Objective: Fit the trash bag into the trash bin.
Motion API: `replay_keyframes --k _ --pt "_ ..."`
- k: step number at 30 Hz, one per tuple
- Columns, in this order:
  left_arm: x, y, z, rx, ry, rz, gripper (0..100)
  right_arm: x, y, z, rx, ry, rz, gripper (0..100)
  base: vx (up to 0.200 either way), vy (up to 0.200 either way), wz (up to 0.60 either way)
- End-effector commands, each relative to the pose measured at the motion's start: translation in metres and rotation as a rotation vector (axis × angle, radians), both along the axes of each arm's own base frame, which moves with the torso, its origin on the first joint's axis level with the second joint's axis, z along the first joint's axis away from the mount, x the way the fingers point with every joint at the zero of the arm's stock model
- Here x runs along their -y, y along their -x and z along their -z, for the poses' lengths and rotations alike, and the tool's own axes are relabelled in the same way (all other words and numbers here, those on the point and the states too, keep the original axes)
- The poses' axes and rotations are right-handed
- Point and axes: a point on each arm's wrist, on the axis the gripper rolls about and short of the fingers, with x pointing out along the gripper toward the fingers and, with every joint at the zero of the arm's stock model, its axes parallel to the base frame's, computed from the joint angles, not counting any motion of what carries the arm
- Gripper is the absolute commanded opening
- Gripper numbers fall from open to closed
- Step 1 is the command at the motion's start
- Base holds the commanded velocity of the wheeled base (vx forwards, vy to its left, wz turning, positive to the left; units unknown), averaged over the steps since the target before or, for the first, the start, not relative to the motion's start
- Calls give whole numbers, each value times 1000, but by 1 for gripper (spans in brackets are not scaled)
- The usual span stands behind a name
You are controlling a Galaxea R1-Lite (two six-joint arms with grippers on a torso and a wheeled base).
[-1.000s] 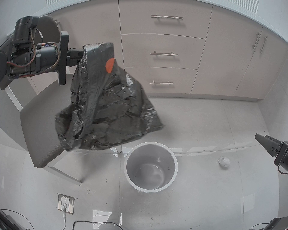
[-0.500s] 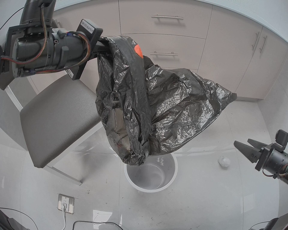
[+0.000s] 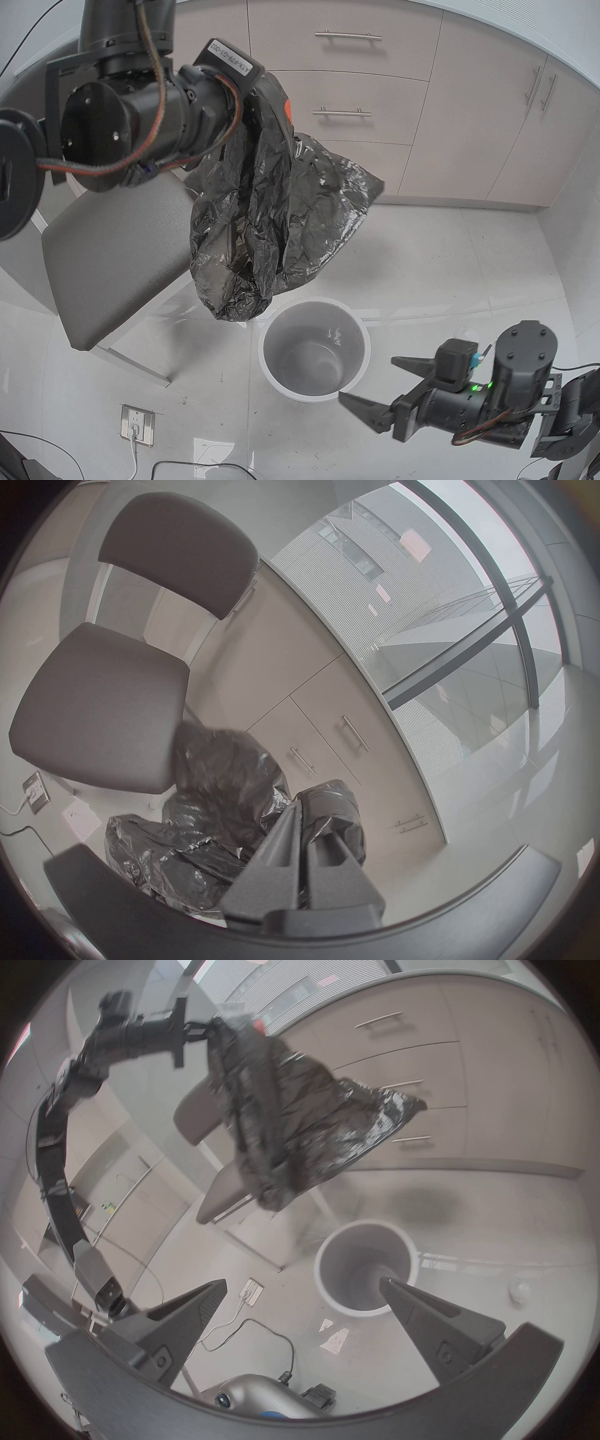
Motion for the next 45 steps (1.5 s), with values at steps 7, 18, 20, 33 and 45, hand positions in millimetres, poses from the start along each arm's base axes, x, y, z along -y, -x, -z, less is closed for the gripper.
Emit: replay_keyframes --k 7,18,20,33,45 --pt "13 -2 22 -19 -25 3 0 -81 -17 24 32 48 -26 100 0 0 0" --pt "13 -3 25 -25 -31 1 0 -88 -39 22 104 78 105 100 0 0 0" --pt "13 -3 25 -24 -32 1 0 -81 -41 14 123 72 124 100 0 0 0" --pt "13 -3 25 -26 -32 1 0 -88 -73 25 159 22 192 100 0 0 0" --pt "8 2 21 -18 -24 1 0 -94 -117 23 270 41 298 100 0 0 0"
